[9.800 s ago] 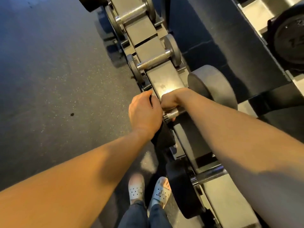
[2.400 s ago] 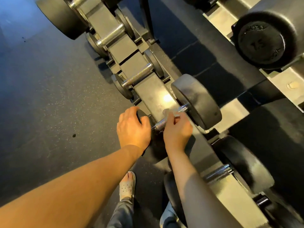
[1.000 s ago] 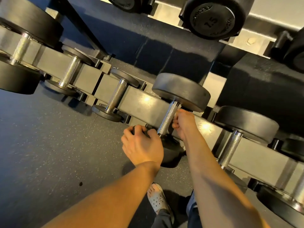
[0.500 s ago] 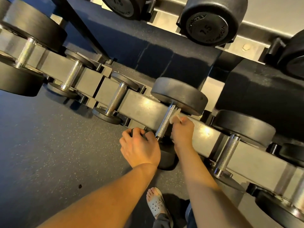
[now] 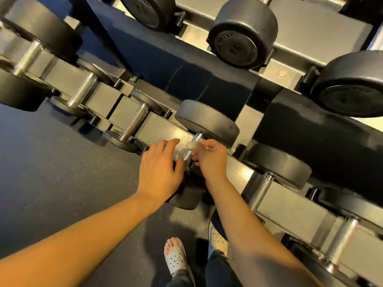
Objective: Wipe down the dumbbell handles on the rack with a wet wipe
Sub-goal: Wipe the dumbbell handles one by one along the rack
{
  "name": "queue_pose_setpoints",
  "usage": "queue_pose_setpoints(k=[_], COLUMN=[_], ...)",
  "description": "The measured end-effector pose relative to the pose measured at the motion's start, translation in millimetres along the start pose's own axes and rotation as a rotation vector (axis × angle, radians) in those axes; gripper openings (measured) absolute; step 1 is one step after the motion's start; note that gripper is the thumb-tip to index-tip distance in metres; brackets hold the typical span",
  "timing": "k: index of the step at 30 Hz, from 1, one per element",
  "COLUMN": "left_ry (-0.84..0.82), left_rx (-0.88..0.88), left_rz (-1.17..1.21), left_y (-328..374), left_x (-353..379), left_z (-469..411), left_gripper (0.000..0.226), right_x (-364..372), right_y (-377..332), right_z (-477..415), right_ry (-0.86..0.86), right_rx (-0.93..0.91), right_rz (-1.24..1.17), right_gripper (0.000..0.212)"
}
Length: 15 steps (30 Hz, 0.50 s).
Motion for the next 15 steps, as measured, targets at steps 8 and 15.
queue_pose_setpoints(k=[8, 15], left_ry=[-0.122, 0.134], left_rx=[-0.420, -0.677], left_rz=[0.602, 0.744], left_y=[35.8, 24.7], left_x=[36.4, 42.7], left_z=[-64.2, -80.0], left_gripper=[0.023, 0.023], right_x=[-9.7, -46.5], right_y=[-29.4, -43.3], right_z=[-7.8, -5.9], right_ry=[-0.320, -0.421], right_rx=[0.071, -0.162], right_rz=[0.002, 0.326], right_gripper=[0.033, 0.033])
Point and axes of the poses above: each hand's wrist, its own z-axis away from the middle knuckle, its own x-axis out of the palm, y = z × x, the point moved 3 cm from there along -z, towards the middle knuckle, and after that the axes turned 1 degree about y, right-handed, at the moved point
